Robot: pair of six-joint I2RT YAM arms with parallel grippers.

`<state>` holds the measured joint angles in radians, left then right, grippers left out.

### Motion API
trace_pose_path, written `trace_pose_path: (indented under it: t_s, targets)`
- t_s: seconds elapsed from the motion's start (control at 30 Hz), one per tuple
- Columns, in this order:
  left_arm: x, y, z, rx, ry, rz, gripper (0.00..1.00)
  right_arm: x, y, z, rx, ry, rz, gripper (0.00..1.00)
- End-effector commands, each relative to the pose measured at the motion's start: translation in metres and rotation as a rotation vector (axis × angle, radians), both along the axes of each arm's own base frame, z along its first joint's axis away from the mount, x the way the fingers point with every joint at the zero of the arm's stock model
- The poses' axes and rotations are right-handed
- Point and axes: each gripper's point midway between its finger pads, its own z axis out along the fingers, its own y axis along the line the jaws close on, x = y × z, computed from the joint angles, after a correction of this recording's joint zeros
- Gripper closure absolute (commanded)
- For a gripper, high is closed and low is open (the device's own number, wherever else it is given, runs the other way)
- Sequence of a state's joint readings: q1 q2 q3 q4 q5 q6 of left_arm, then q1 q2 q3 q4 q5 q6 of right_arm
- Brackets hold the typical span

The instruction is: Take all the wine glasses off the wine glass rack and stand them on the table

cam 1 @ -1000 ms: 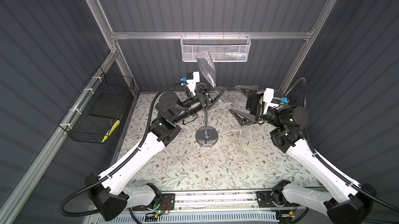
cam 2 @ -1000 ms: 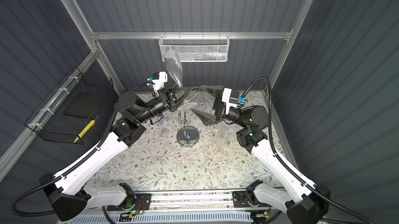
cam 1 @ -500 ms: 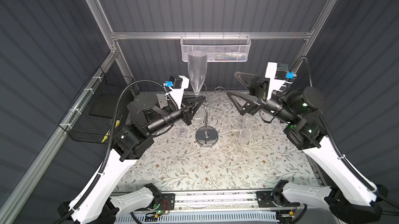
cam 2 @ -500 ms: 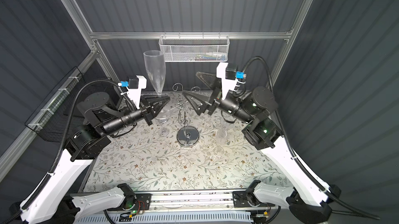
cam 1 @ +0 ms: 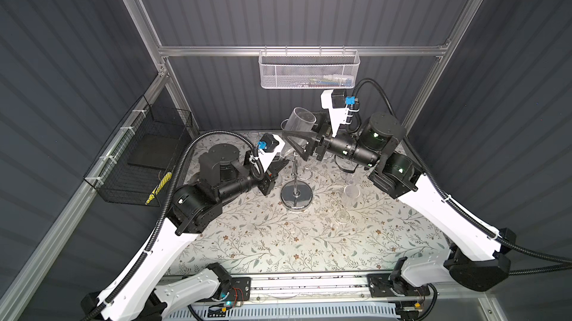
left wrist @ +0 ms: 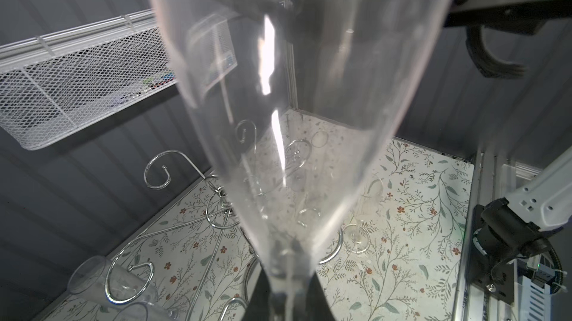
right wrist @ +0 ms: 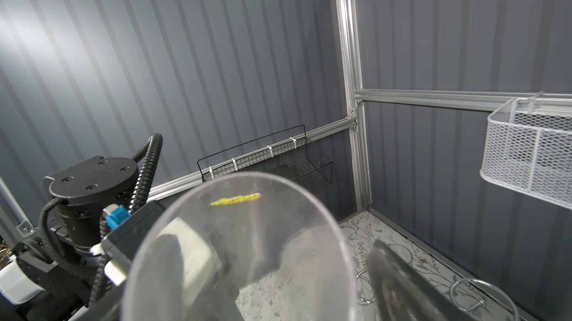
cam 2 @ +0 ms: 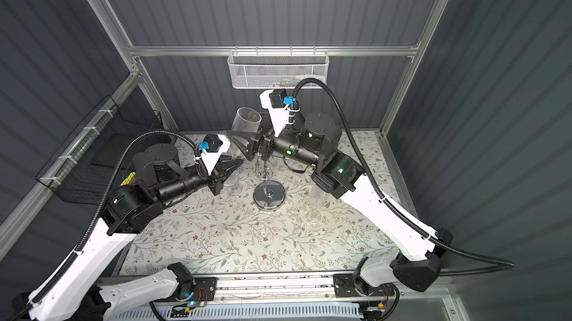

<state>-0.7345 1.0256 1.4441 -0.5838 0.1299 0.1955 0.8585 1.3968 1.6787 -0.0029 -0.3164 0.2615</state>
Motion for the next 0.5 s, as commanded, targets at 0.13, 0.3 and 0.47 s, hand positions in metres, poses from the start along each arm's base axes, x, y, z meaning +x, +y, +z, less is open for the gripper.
trace_pose_path:
  t_s: [0.13,0.3,0.47]
  targets:
    - [-0.002,0.001,0.000,0.026,-0.054,-0.013,1.00,-0.005,-0.007,0.014,0.076,-0.046,-0.010,0.25]
    - [-0.003,0.002,0.002,0.019,-0.059,-0.016,0.88,-0.012,-0.012,0.014,0.101,-0.077,0.002,0.39]
    - [-0.007,0.001,-0.011,0.018,-0.028,-0.031,0.64,-0.018,-0.019,0.011,0.106,-0.098,0.001,0.48]
